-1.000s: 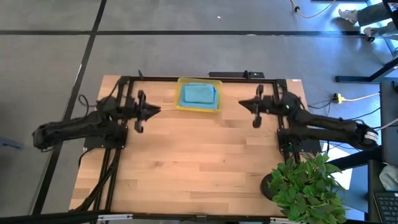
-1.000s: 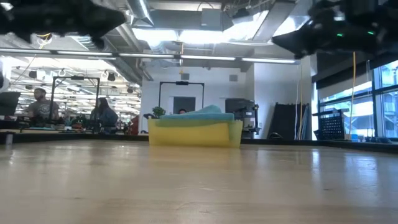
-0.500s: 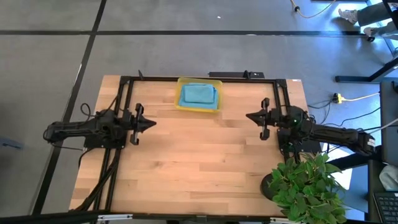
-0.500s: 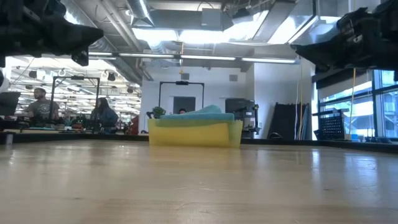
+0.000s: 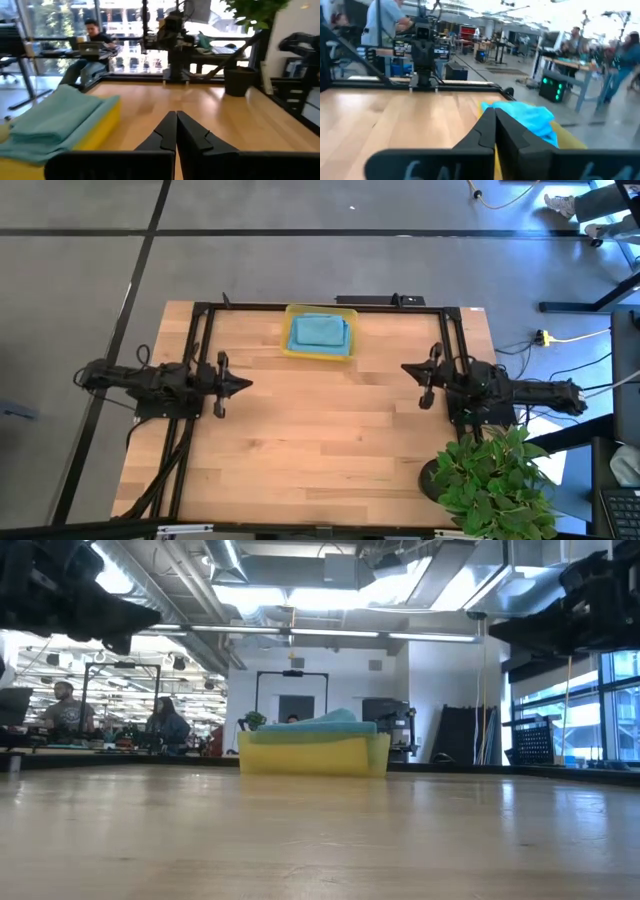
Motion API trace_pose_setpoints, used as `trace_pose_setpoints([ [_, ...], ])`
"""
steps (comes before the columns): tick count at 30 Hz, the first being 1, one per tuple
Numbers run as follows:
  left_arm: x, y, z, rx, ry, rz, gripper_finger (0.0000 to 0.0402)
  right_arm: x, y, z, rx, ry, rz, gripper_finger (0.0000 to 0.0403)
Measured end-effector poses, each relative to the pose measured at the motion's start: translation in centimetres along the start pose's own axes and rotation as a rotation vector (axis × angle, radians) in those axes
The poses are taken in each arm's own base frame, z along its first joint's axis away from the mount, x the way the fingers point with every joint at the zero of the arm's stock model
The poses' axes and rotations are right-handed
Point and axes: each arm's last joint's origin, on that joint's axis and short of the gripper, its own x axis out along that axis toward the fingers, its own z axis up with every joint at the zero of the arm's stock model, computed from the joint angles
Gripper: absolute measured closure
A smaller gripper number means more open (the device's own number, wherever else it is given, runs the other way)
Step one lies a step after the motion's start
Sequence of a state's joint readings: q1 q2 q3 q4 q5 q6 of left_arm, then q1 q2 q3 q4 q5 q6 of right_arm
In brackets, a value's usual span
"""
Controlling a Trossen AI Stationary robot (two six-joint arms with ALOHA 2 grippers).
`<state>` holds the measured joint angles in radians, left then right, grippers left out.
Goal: Fold microfiber towels
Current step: Return to Home Position
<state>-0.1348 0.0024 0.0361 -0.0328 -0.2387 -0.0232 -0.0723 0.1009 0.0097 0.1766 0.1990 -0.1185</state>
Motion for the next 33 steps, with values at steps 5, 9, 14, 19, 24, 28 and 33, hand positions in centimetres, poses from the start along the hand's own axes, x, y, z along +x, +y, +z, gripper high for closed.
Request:
trace_pose_setpoints([
  [5, -0.2, -1.0, 0.0, 0.047, -0.026, -0.064, 0.0401, -0.4, 0.8, 0.1, -0.092, -0.018, 0.071, 0.04],
  [9, -0.3, -1.6, -0.1, 0.086, -0.055, -0.12, 0.0401, -0.6, 1.2, -0.3, -0.096, 0.014, 0.118, 0.04],
  [14, -0.5, -2.1, -0.1, 0.088, -0.06, -0.159, 0.0401, -1.0, 1.6, -0.2, -0.088, -0.007, 0.166, 0.0401],
  [19, -0.6, -2.4, -0.1, 0.117, -0.065, -0.157, 0.0401, -1.2, 1.8, 0.5, -0.142, -0.054, 0.17, 0.0401],
  [24, -0.7, -2.5, -0.1, 0.161, -0.071, -0.157, 0.0401, -1.3, 1.8, 1.0, -0.152, -0.074, 0.175, 0.0401],
  [28, -0.8, -2.6, 0.0, 0.202, -0.082, -0.174, 0.0401, -1.3, 1.8, 1.0, -0.166, -0.075, 0.175, 0.0401],
  [33, -0.8, -2.6, 0.1, 0.249, -0.09, -0.163, 0.0401, -1.3, 1.8, 1.0, -0.171, -0.074, 0.176, 0.04],
])
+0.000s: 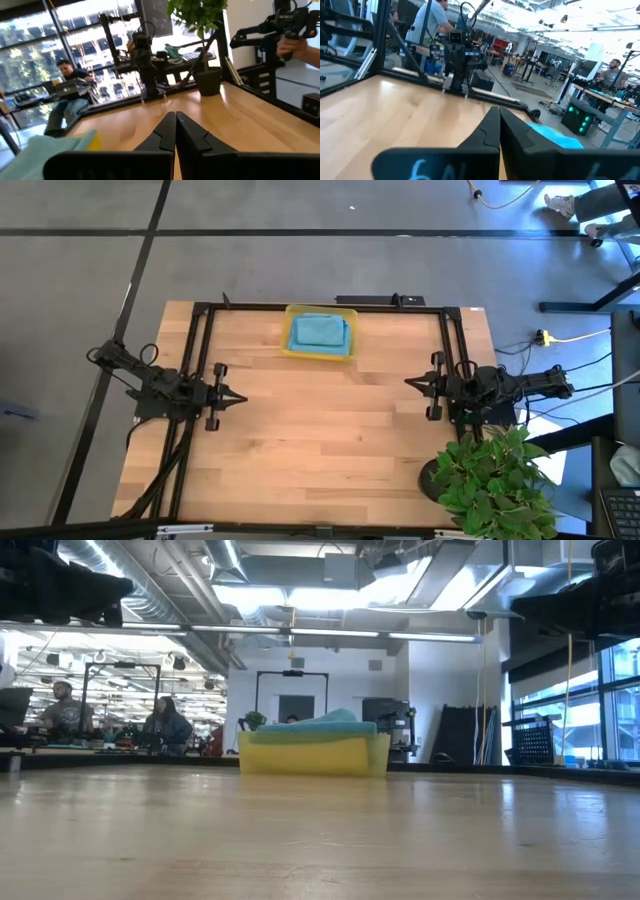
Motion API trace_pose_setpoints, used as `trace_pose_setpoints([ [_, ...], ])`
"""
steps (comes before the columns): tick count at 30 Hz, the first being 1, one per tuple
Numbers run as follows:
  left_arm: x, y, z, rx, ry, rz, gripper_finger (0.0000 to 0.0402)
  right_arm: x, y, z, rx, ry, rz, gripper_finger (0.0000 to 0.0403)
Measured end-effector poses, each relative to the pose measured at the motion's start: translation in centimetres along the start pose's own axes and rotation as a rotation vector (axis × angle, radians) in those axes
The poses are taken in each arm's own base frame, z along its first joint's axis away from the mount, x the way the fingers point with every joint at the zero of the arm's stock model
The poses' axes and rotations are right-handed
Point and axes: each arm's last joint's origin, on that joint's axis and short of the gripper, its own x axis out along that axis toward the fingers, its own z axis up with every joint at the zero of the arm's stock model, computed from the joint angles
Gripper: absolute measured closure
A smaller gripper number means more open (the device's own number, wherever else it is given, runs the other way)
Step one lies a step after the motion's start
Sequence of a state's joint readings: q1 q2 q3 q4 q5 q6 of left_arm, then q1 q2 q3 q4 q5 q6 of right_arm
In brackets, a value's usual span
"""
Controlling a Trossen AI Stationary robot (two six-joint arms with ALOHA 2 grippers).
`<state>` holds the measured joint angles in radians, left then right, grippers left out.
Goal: Fold microfiber towels
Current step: Return to Home Position
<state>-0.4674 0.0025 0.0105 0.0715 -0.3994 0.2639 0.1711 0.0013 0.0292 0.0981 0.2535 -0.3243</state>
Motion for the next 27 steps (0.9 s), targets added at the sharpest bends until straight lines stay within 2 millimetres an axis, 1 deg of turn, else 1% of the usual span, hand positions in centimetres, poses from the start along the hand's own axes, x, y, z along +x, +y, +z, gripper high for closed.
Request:
trace_pose_setpoints([
  [4, 0.0, -0.08, -0.11, -0.021, 0.008, -0.019, 0.0401, -0.05, 0.26, -0.93, -0.01, 0.099, 0.019, 0.0391],
  [6, 0.0, -0.08, -0.12, -0.04, 0.008, -0.02, 0.0401, 0.02, 0.28, -0.94, 0.026, 0.105, 0.019, 0.0383],
  [10, 0.0, -0.08, -0.12, -0.044, 0.009, -0.02, 0.0401, 0.03, 0.29, -0.98, 0.026, 0.109, 0.018, 0.0373],
  [27, 0.0, -0.09, -0.12, -0.045, 0.008, -0.021, 0.0401, 0.03, 0.29, -0.98, 0.025, 0.109, 0.017, 0.0369],
])
